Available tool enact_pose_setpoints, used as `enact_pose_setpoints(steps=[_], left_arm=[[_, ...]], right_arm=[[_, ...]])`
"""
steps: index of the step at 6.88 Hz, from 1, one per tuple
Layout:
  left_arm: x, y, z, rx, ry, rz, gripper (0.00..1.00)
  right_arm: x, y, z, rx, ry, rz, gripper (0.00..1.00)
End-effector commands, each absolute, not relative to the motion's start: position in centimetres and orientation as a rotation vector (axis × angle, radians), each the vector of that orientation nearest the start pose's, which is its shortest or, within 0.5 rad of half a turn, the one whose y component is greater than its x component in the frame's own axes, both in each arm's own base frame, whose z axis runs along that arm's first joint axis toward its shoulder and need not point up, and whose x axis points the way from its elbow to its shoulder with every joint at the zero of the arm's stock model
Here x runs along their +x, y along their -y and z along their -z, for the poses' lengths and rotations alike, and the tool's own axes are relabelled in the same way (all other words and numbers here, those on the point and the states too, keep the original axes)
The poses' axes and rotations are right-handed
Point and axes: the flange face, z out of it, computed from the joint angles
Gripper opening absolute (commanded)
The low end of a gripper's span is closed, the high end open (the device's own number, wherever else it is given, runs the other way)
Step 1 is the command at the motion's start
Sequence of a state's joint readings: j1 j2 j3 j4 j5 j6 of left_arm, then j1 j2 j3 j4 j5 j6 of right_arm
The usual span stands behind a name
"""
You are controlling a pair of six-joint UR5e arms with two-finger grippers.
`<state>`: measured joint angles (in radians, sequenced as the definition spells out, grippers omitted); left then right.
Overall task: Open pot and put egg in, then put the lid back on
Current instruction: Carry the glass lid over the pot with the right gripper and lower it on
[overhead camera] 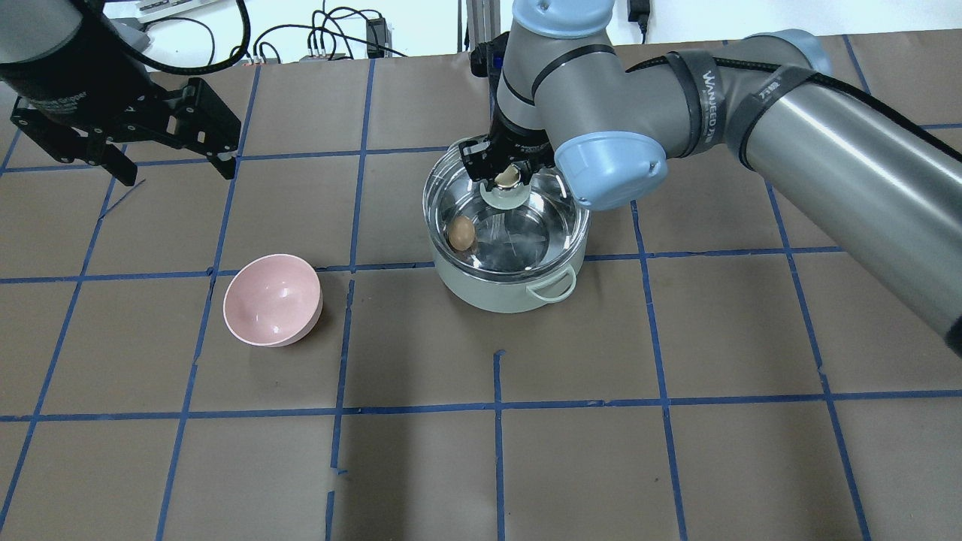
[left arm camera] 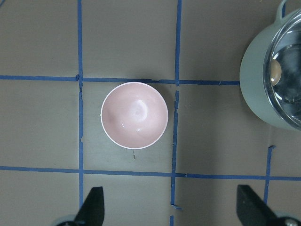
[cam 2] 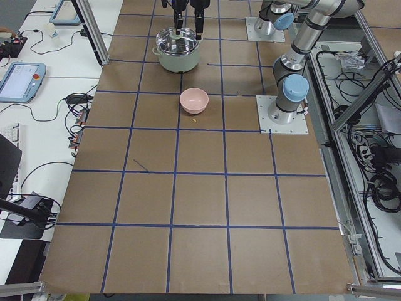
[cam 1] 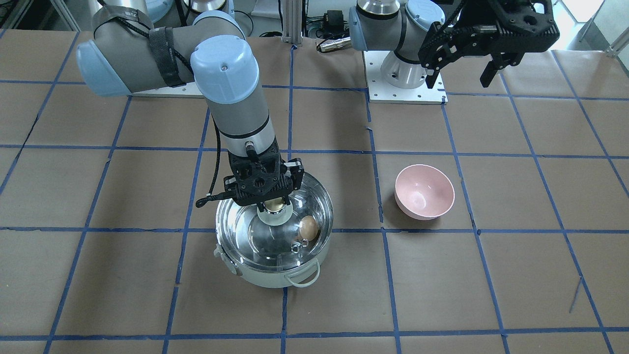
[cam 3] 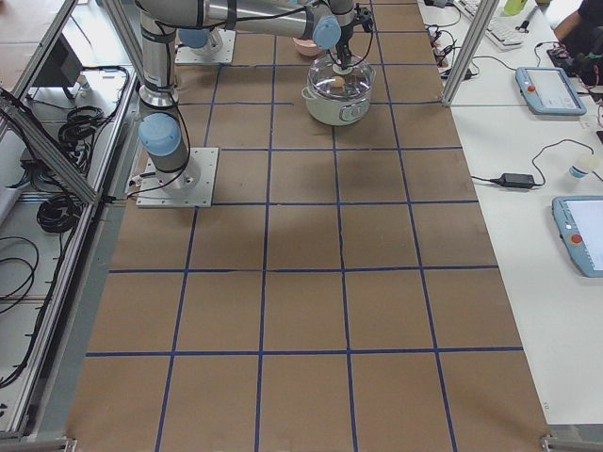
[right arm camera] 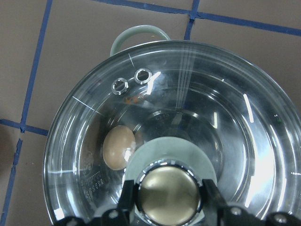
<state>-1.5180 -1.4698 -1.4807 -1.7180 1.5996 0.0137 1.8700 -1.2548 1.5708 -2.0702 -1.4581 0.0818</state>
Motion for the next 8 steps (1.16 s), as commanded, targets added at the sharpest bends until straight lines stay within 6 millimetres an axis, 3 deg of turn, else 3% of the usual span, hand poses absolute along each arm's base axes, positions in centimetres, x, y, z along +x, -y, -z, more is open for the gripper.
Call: enact_pose_setpoints(steps=[1, 2, 3, 7, 8], left_arm=[[-10.8, 45.3, -56.4, -0.058, -3.11, 0.063, 1.0], [-10.7, 45.3, -56.4, -0.061, -3.11, 0.063, 1.0], [-10.6, 45.2, -56.4, -0.063, -3.11, 0.065, 1.0], [-10.6, 45.3, -56.4, -0.063, -3.111, 0.068, 1.0], [-10.6, 45.3, -56.4, -0.063, -3.111, 0.068, 1.0]], right_arm=[[32.0, 55.2, -36.6, -0.336, -2.976, 0.256, 0.42], [32.1, 55.4, -36.9, -0.325, -2.968, 0.302, 0.63], [32.1, 55.4, -37.0, -0.321, -2.967, 0.307, 0.67], [32.0, 55.4, -37.0, -0.318, -2.97, 0.305, 0.69], [31.8, 55.9, -37.8, -0.321, -2.966, 0.334, 0.69]])
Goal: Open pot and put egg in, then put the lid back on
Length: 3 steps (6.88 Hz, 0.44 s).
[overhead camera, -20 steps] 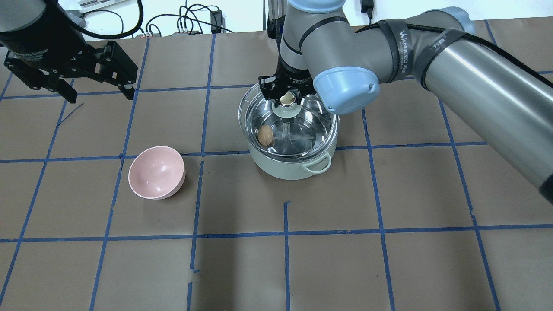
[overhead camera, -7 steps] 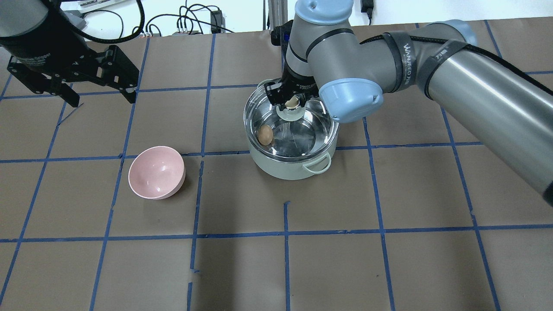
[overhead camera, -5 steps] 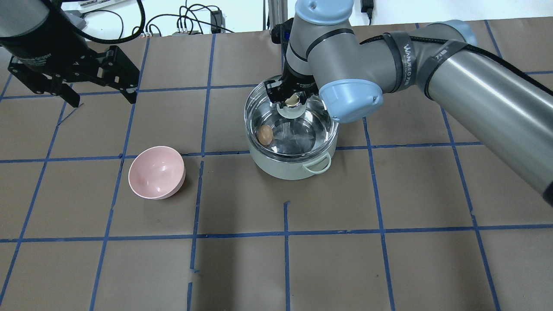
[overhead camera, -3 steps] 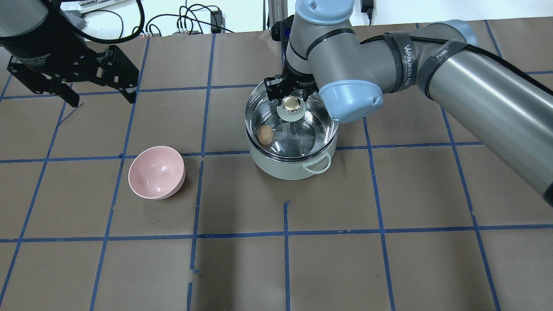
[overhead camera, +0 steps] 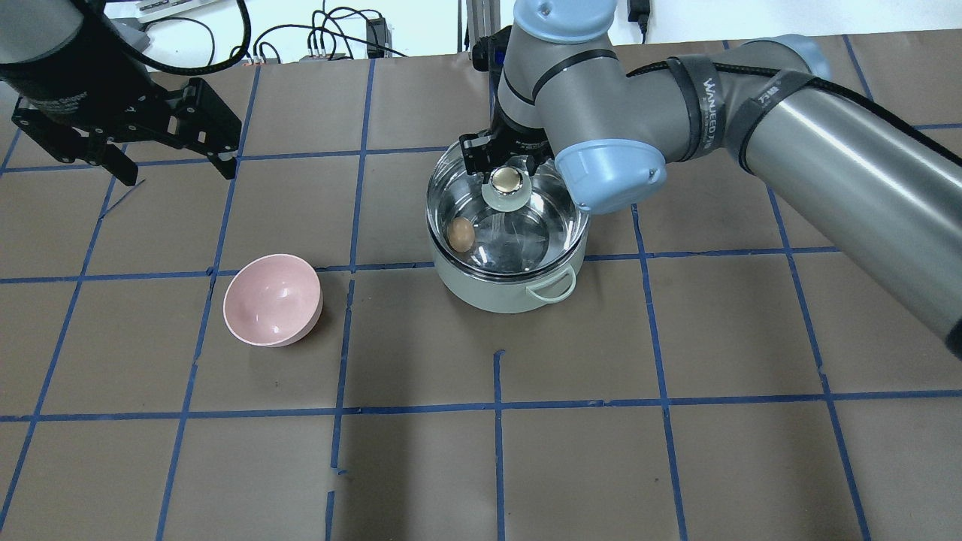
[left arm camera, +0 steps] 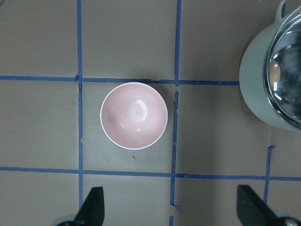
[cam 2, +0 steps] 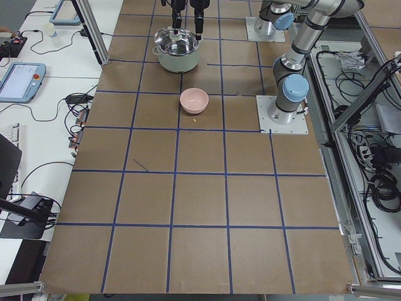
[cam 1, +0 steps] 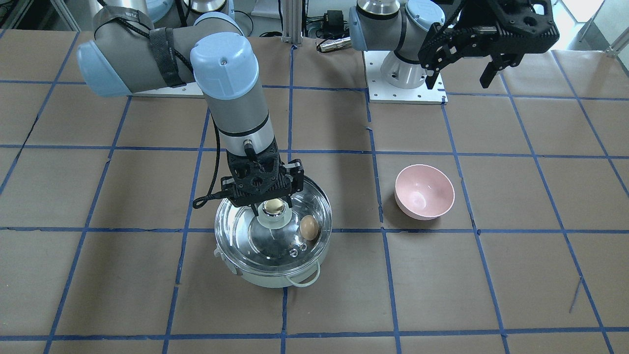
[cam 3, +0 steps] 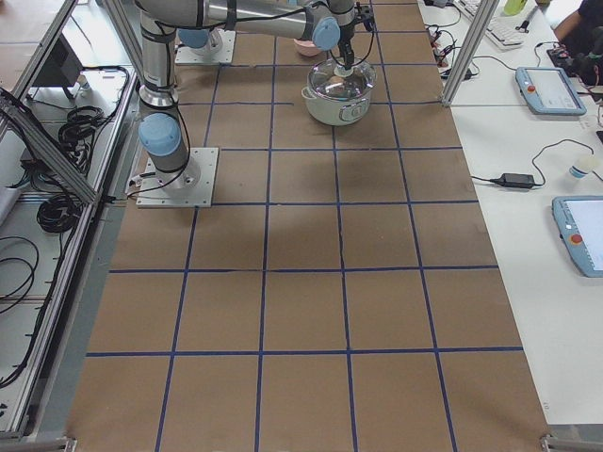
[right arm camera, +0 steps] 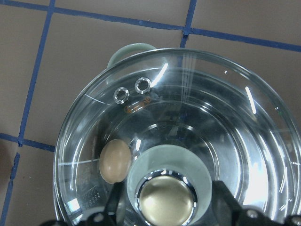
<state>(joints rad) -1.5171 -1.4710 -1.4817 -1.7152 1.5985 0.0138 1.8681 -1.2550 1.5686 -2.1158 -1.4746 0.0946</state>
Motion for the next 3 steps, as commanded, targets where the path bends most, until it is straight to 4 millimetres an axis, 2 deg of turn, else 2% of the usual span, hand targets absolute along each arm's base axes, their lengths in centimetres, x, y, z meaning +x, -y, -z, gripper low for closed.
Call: enact_pose_setpoints(steps=[1, 2, 3], left_arm=[[-10.7, 45.3, -56.4, -0.061, -3.111, 0.068, 1.0], [-10.7, 45.3, -56.5, -0.061, -3.111, 0.07, 1.0], [-10.8, 45.2, -56.5, -0.058, -3.111, 0.07, 1.0]], right_arm=[[29.3, 57.5, -39.6, -0.264, -2.969, 0.382, 0.71], [25.0, 58.3, -42.4, -0.163, -2.967, 0.443, 0.9], [21.1, 58.2, -44.4, -0.075, -2.977, 0.444, 1.0]])
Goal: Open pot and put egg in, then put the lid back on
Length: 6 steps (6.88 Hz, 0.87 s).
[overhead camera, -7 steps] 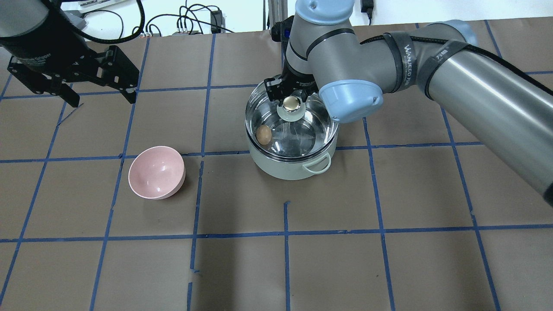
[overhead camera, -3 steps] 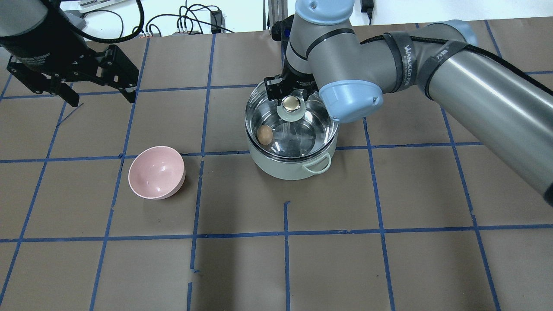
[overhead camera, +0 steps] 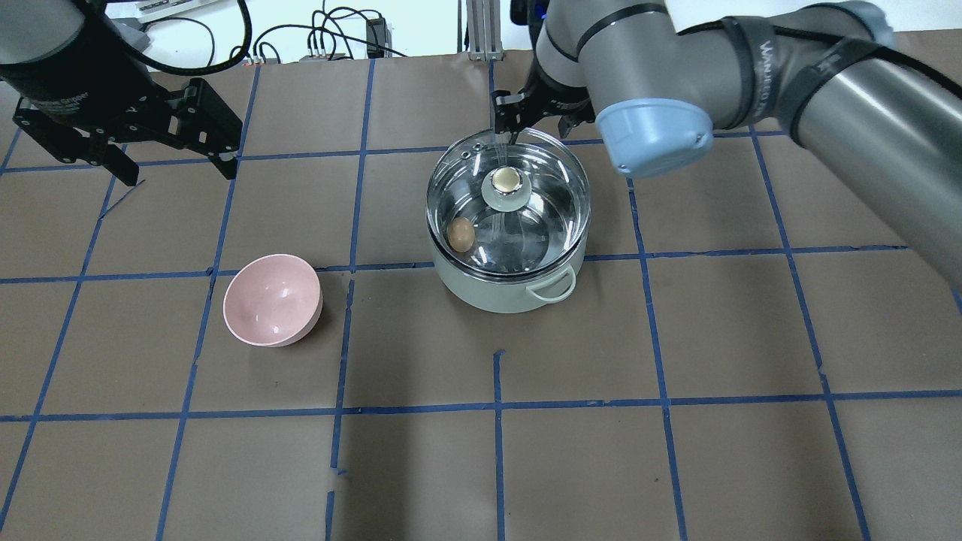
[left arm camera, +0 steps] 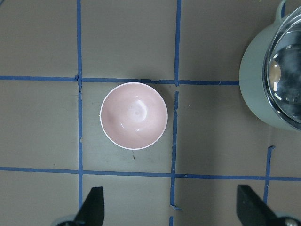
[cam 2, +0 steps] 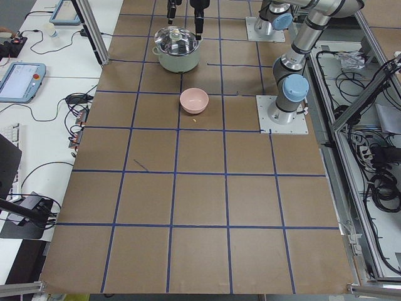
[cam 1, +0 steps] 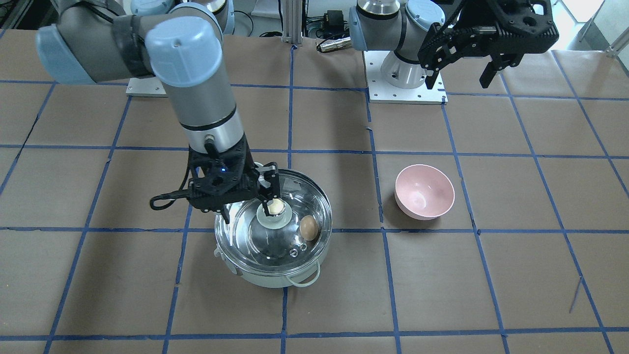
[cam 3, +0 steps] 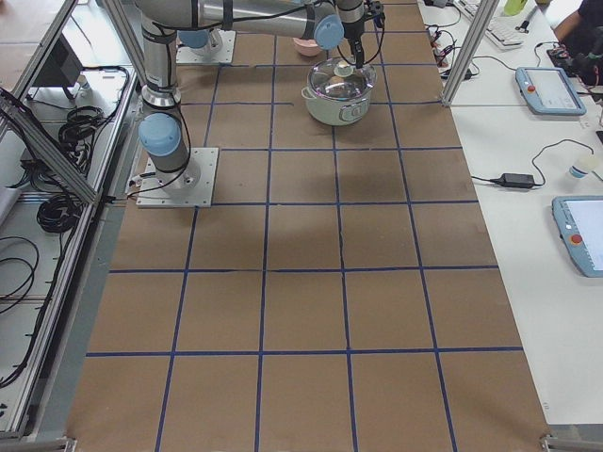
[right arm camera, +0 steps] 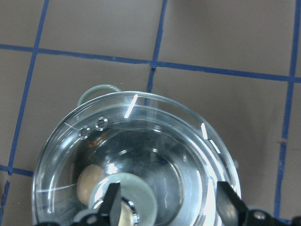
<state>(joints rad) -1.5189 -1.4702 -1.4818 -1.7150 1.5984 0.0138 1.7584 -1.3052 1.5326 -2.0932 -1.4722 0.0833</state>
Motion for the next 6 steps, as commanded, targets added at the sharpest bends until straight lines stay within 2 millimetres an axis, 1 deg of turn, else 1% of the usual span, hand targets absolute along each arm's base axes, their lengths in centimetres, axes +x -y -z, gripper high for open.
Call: enact_pose_setpoints(steps=[1, 2, 3, 4, 5, 6], left_arm=[[-10.8, 45.3, -56.4, -0.061, -3.111, 0.066, 1.0], [-10.8, 45.3, -56.3, -0.063, -3.112, 0.063, 1.0], [-10.8, 45.3, -56.3, -0.068, -3.111, 0.063, 1.0], [-10.8, 45.3, -56.4, -0.068, -3.111, 0.066, 1.0], [-10.8, 45.3, -56.3, -0.068, -3.111, 0.063, 1.0], [-10.8, 45.3, -56.3, -0.068, -3.111, 0.063, 1.0]], right_arm=[[18.3, 57.3, -45.7, -0.003, -2.994, 0.367, 1.0], [16.5, 55.9, -47.0, 0.042, -3.016, 0.298, 1.0], [14.7, 53.7, -47.6, 0.094, -3.041, 0.117, 1.0], [13.9, 52.2, -48.6, 0.114, -3.054, 0.071, 1.0], [13.9, 51.1, -48.9, 0.109, -3.077, 0.068, 1.0], [14.5, 50.4, -48.2, 0.11, -3.069, 0.012, 1.0]])
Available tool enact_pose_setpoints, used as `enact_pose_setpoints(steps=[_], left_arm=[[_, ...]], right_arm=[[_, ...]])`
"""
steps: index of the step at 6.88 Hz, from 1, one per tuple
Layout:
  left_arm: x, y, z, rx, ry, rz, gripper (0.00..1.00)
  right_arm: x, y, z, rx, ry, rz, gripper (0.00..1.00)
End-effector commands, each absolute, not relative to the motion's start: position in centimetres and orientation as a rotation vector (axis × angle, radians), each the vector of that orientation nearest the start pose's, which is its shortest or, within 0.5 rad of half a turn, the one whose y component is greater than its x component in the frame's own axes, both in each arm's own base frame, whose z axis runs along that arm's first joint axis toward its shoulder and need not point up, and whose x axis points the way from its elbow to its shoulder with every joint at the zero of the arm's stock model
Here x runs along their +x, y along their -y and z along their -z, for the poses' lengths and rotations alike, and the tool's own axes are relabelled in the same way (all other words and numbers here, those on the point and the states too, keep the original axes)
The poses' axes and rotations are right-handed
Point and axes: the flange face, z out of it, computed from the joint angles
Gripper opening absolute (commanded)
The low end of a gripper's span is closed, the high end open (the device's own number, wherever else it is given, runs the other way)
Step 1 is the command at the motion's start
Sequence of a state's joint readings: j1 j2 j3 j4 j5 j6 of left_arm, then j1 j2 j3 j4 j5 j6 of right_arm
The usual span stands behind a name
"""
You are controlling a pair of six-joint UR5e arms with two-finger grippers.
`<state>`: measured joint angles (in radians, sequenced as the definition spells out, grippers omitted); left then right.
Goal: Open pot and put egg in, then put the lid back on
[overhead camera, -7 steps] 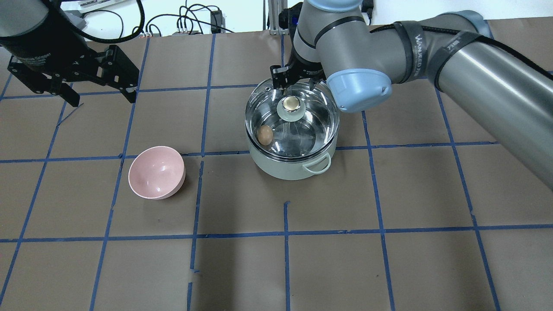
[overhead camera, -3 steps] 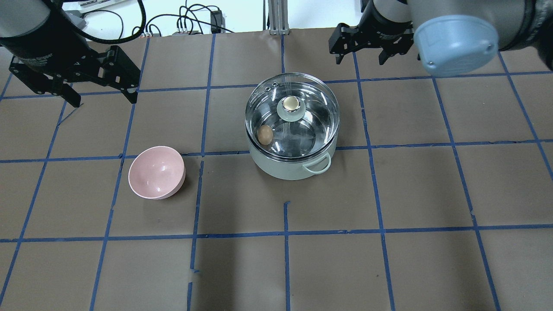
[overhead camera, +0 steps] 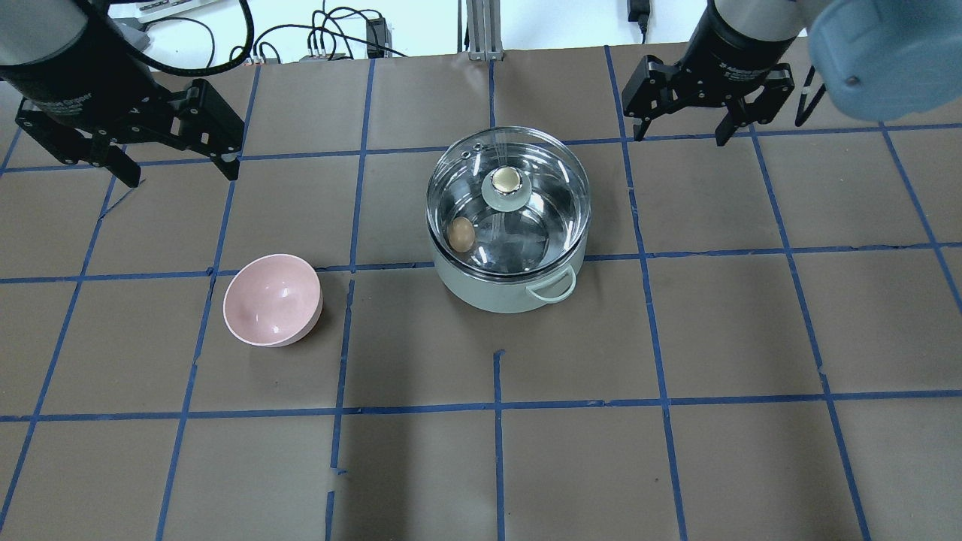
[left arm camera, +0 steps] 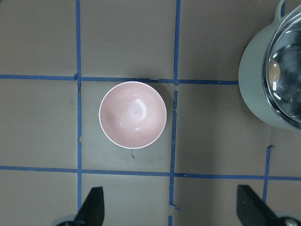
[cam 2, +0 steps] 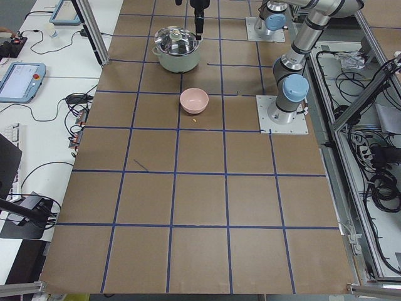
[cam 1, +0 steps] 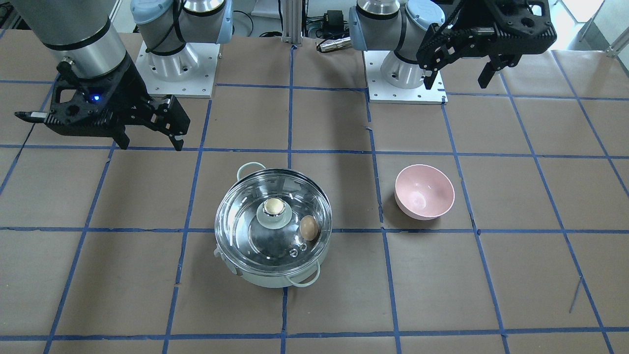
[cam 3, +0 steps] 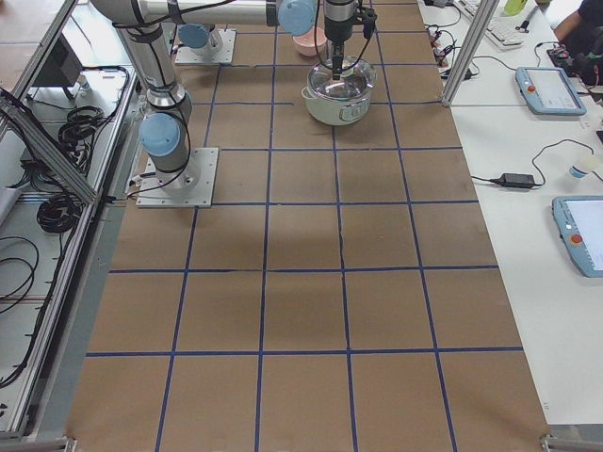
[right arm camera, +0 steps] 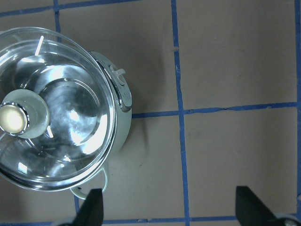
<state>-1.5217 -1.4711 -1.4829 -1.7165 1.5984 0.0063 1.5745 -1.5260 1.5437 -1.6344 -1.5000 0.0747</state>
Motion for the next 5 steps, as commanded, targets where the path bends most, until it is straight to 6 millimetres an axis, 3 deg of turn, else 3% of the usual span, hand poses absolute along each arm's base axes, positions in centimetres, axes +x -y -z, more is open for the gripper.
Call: enact_pose_setpoints(steps=[1, 3, 5], left_arm=[[-10.8, 45.3, -56.3, -0.068, -3.111, 0.063, 1.0], [-11.0, 45.2, -55.0, -0.069, -3.11, 0.018, 1.0], [-11.1, 45.0, -54.4, -0.064, -3.11, 0.001, 1.0]], right_arm=[[14.6, 50.4, -47.0, 0.118, -3.065, -0.024, 1.0], [14.6, 50.3, -46.3, 0.117, -3.064, -0.043, 1.0], [15.9, 50.1, -45.9, 0.091, -3.034, -0.045, 1.0]])
